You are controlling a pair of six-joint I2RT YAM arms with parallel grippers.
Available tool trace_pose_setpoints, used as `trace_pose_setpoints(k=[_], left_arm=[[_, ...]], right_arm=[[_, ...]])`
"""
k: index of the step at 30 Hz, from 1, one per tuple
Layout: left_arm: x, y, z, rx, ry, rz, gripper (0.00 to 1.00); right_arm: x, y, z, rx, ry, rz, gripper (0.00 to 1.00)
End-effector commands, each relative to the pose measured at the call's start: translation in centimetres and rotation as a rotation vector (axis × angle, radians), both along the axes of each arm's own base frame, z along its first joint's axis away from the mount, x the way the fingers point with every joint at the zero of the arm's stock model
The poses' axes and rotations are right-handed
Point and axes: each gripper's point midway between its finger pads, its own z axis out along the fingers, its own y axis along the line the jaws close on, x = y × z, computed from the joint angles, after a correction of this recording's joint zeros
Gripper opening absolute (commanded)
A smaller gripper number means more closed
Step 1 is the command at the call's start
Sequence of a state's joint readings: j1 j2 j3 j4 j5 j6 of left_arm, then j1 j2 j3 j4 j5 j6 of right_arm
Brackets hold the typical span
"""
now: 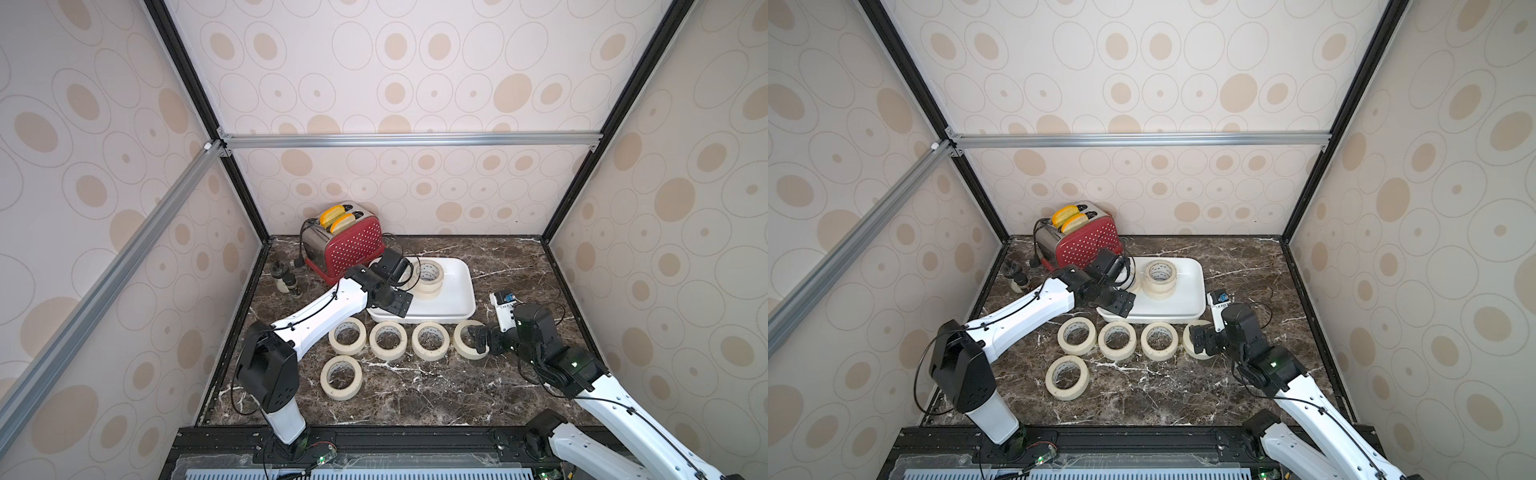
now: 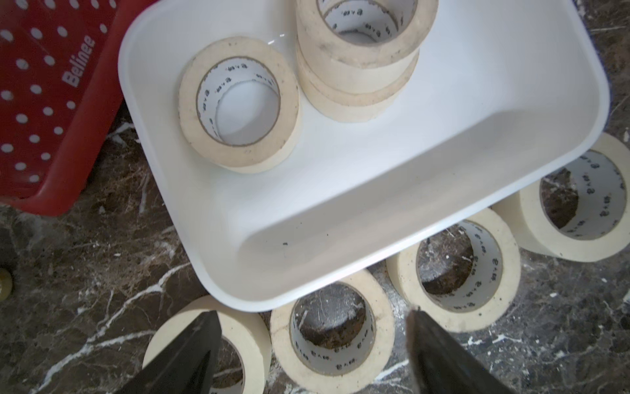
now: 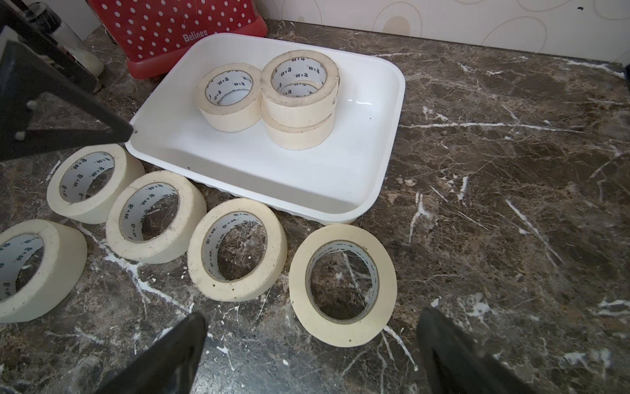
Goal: Take out the art tape in the storage box
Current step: Pick up the art tape from the storage box.
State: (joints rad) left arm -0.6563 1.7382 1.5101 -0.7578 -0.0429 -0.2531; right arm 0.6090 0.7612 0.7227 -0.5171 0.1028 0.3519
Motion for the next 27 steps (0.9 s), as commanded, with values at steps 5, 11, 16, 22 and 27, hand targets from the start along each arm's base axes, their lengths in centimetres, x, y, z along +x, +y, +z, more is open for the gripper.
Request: trace_pose_setpoints(k=[5, 11, 16, 22, 27], left_arm=[[5.1, -1.2, -1.4, 0.013, -0.042, -0.061, 0.88], [7.4, -2.2, -4.6, 0.088, -0.031, -0.138, 0.83], [8.4, -2.5, -6.9, 0.133, 0.016, -0.161, 0.78], [9.5, -2.8, -8.6, 0.167, 0.029, -0.172, 0.75], [10.6, -3.2, -9.1, 0.176, 0.024, -0.184, 0.74]], right_arm=[[-0.8, -0.6, 0.8, 0.037, -0.001, -0.019, 1.00], [-0.7, -0.9, 1.0, 0.017, -0.006, -0.027, 1.00], [-0.7, -1.3, 0.8, 0.005, -0.005, -0.042, 1.00], [-0.5, -1.3, 0.8, 0.004, -0.004, -0.050, 1.00], [-0.4, -1.3, 0.7, -0.005, 0.001, -0.051, 1.00]])
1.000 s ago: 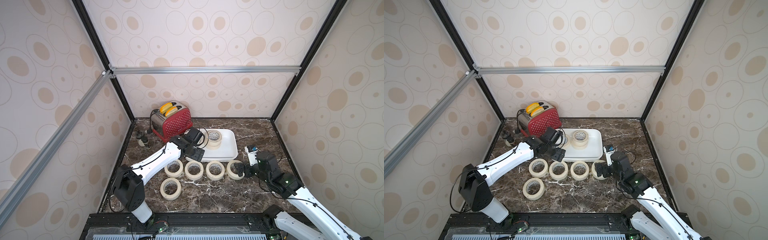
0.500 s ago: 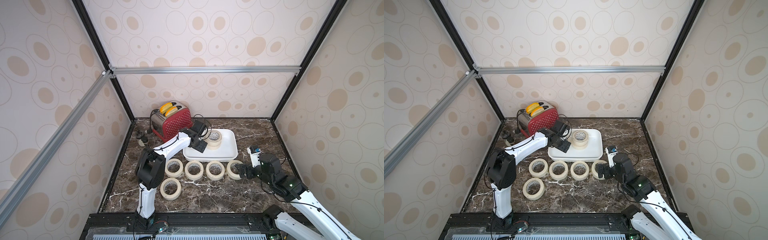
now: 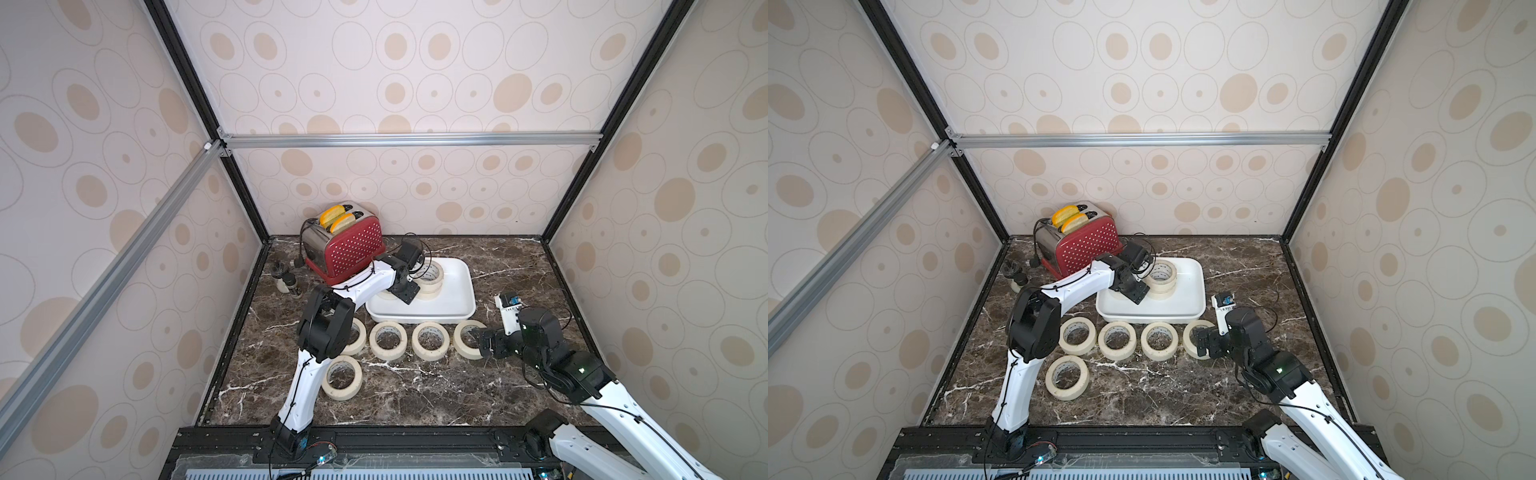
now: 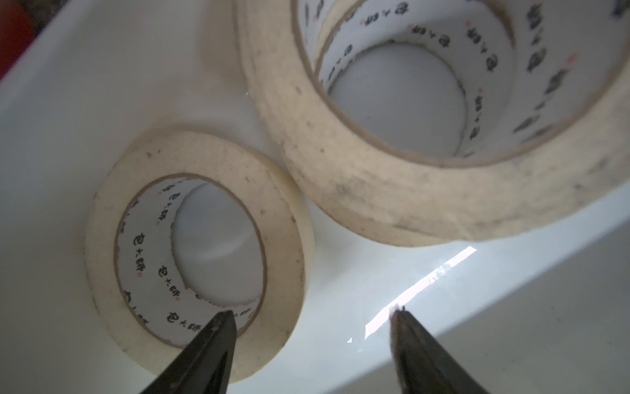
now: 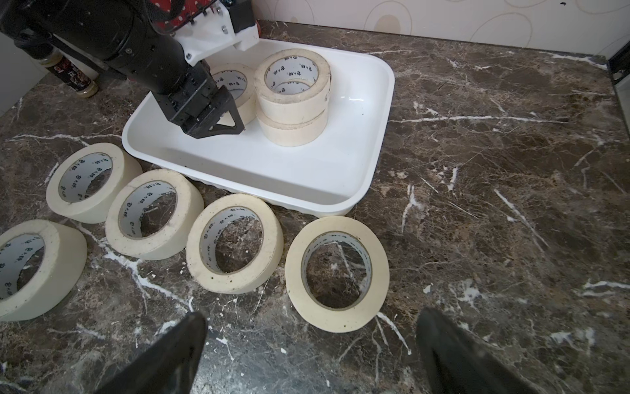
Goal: Take out the art tape in the storage box
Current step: Pick up the art tape from the storage box.
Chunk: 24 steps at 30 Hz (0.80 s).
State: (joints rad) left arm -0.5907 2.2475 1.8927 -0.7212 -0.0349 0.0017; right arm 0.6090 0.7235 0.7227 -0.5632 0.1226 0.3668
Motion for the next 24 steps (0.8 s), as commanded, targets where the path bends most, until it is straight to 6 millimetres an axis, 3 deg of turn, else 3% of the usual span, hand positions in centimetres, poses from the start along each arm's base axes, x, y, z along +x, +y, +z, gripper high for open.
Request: trace_pose_setpoints(k=[1, 5, 17, 24], left_arm=[[0.9, 0.0, 0.4, 0.022, -0.012, -0.024, 0.74], [1.3, -0.1, -0.3, 0.019, 0.003, -0.035, 0.72], [1.7, 0.4, -2.3, 0.023, 0.053, -0.034, 0.51], [1.7, 0.3, -2.4, 0.017, 0.056, -0.030, 0.39]], right_arm=[[0.3, -0.4, 0.6, -0.002, -0.002, -0.026, 1.00], [0.4, -0.3, 0.5, -0.007, 0.002, -0.027, 1.00], [0.7, -0.2, -0.3, -0.010, 0.019, -0.032, 1.00], [0.7, 0.0, -0.5, -0.008, 0.024, -0.031, 1.00]])
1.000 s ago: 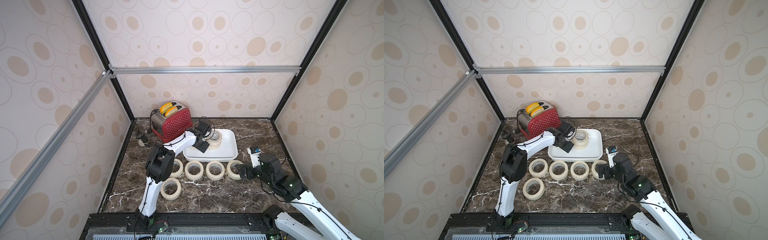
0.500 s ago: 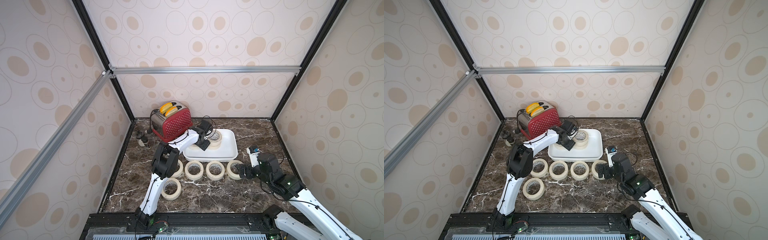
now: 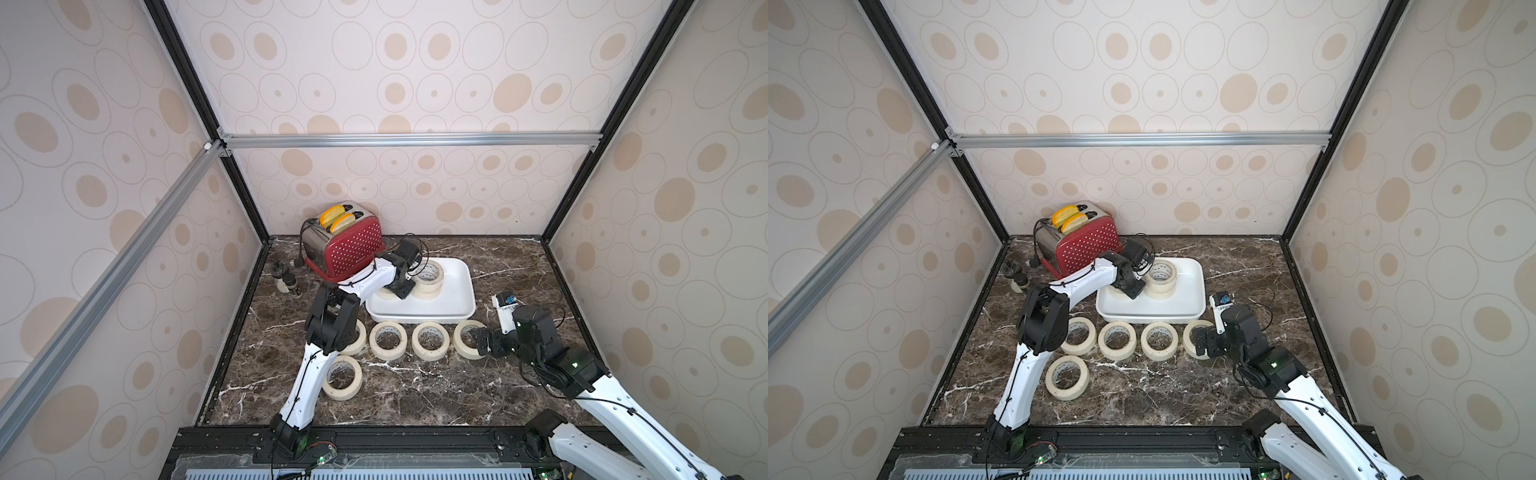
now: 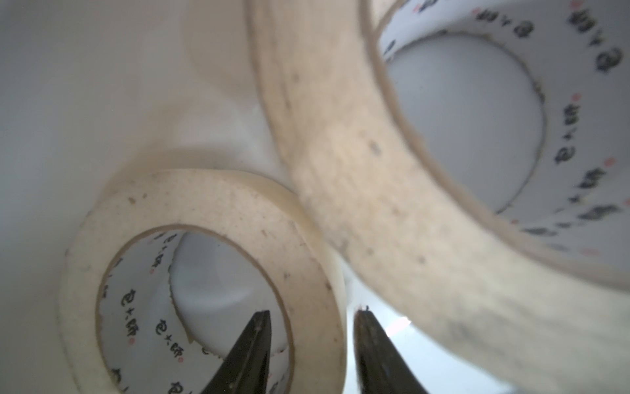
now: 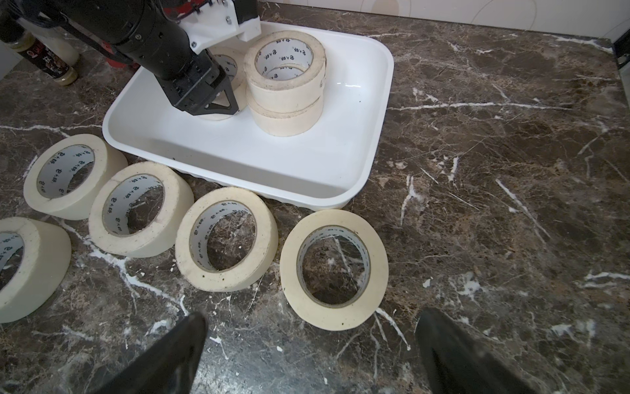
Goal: Take out the art tape in the storage box
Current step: Pick up the art tape from the storage box.
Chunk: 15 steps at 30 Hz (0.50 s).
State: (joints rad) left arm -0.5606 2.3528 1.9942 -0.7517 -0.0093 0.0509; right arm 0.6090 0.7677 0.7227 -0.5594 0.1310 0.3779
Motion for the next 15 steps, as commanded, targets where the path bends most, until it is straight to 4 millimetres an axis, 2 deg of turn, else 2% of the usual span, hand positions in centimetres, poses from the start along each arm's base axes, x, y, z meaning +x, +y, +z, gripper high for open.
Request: trace_pose_setpoints(k=[1, 9, 15], left_arm=[[0.1, 0.0, -0.1, -0.002, 0.020, -0.004, 0.37], [0.0, -0.4, 1.0, -0.043, 0.020, 0.006, 0.19], [0.1, -0.3, 2.5, -0.059, -0.008, 0.032, 0.11]], right_arm=[[0.3, -0.2, 0.5, 0.011, -0.010, -0.019, 1.00], [0.3, -0.1, 0.3, 0.012, -0.006, -0.018, 1.00], [0.2, -0.2, 0.2, 0.015, -0.005, -0.019, 1.00]])
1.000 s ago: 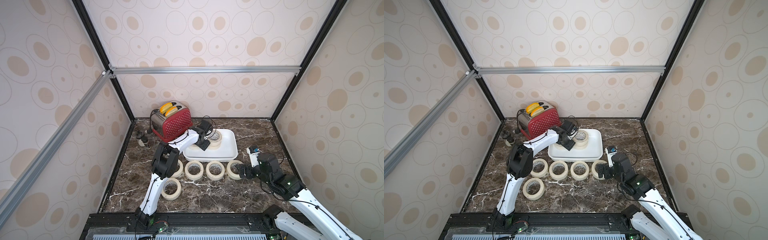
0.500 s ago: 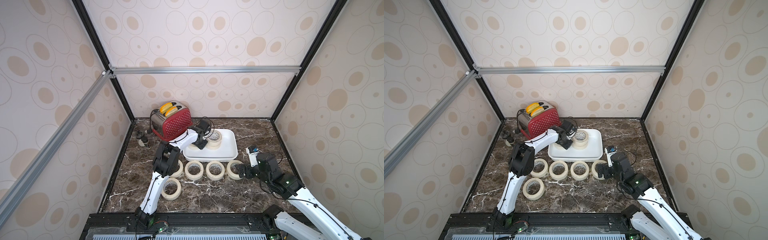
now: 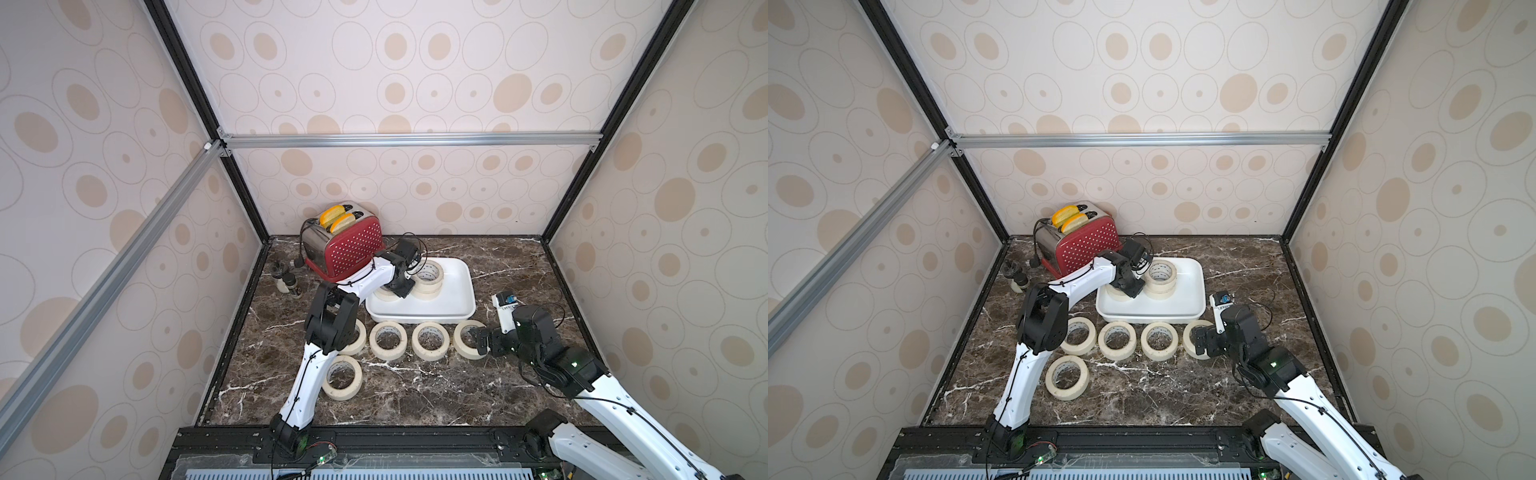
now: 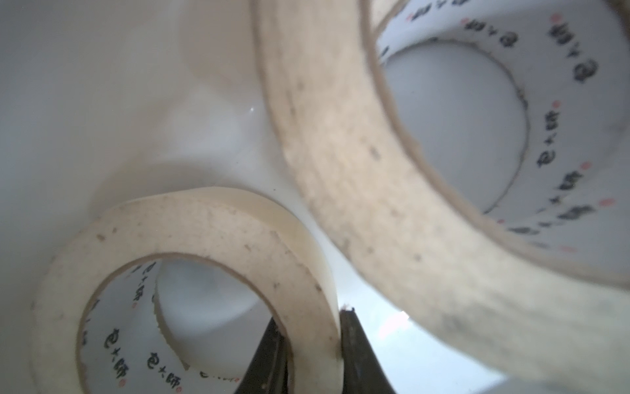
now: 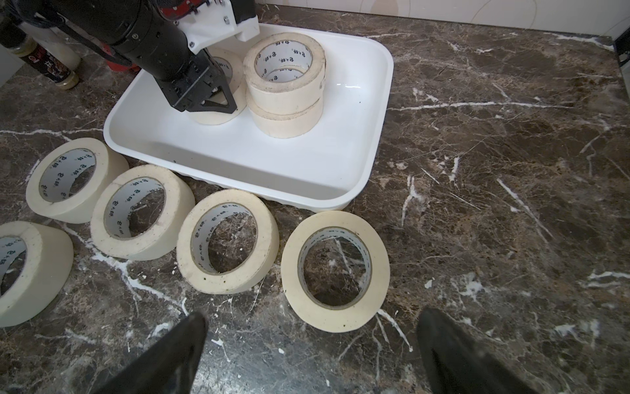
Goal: Take out the art tape in the storage box
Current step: Pick up the art tape from the storage box, then place the art tape at the center of the board.
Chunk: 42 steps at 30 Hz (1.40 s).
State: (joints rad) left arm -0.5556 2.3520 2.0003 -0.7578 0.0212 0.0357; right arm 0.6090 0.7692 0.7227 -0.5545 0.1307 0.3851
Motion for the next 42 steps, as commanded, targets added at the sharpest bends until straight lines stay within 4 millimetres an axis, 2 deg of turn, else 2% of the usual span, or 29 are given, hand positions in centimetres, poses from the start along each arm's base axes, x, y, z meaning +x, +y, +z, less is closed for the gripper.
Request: trace_pose_setpoints(k=[1, 9, 21, 24, 29, 34, 42], left_arm=[[0.2, 0.1, 2.6, -0.029, -0.032, 0.030, 0.10], [0.0, 0.5, 6.1, -0.060, -0.092, 0.063, 0.04], [-2.7, 1.9, 11.4, -0.176, -0.129, 0.173, 0.01], [-3.9, 2.3, 12.4, -0.213, -0.123, 0.207, 0.00], [-6.4, 2.6, 12.9, -0.290, -0.084, 0.240, 0.00], [-9.4, 3.2, 13.1, -0.323, -0.050, 0.242, 0.00], [-14.9, 2.6, 15.1, -0.381, -0.022, 0.168, 0.00]], right_arm=[[0.2, -0.2, 0.2, 0.008, -0.005, -0.016, 1.00], [0.1, -0.2, 0.1, 0.010, -0.006, -0.014, 1.00], [0.2, 0.3, 0.1, 0.032, 0.000, -0.001, 1.00], [0.2, 0.4, 0.1, 0.035, 0.000, 0.002, 1.00], [0.1, 0.4, 0.0, 0.038, 0.000, 0.007, 1.00], [0.2, 0.7, -0.1, 0.038, 0.001, 0.018, 1.00], [0.7, 1.0, -0.4, 0.027, -0.002, 0.021, 1.00]])
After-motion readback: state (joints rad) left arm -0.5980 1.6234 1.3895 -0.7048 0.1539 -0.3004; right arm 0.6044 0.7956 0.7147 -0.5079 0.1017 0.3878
